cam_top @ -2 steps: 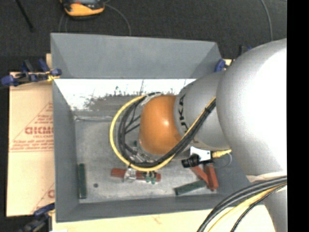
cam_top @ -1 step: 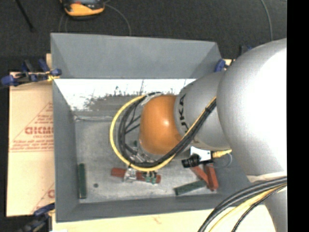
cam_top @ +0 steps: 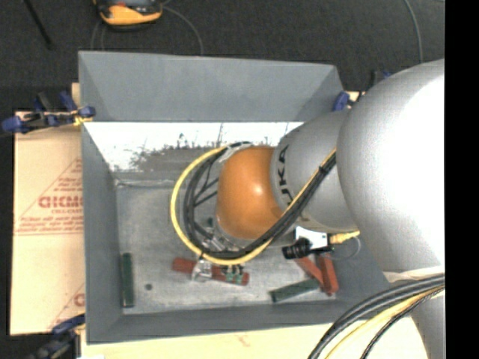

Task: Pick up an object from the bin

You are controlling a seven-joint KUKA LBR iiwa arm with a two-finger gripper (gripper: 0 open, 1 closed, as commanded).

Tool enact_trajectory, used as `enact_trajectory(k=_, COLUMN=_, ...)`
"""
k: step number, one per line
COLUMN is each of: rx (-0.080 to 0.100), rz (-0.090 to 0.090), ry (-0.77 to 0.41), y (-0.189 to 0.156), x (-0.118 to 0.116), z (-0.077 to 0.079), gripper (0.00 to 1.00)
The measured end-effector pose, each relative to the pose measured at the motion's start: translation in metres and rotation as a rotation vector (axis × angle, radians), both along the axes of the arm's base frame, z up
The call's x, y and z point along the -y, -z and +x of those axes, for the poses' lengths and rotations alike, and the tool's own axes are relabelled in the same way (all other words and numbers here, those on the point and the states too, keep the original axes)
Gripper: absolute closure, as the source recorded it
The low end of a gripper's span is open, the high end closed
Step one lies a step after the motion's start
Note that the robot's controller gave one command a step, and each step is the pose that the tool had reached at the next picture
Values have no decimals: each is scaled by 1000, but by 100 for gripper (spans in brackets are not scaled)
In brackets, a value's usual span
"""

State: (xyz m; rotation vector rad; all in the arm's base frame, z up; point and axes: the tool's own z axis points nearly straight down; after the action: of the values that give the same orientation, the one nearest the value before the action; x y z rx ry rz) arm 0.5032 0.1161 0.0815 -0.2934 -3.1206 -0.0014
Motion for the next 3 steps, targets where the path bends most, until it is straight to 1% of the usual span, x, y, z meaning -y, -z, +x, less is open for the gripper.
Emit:
enact_trajectory(k=1, rx=3, rz=-1, ry=1, y=-4, x=1, z=0, gripper=100)
enact_trajectory(k=2, rx=-1, rz=-3, ry=2, y=-25, x=2, z=-2, gripper=100)
enact_trajectory(k=3, rx=5, rz=-1, ry=2, y=-44, x=1, z=0, gripper=100)
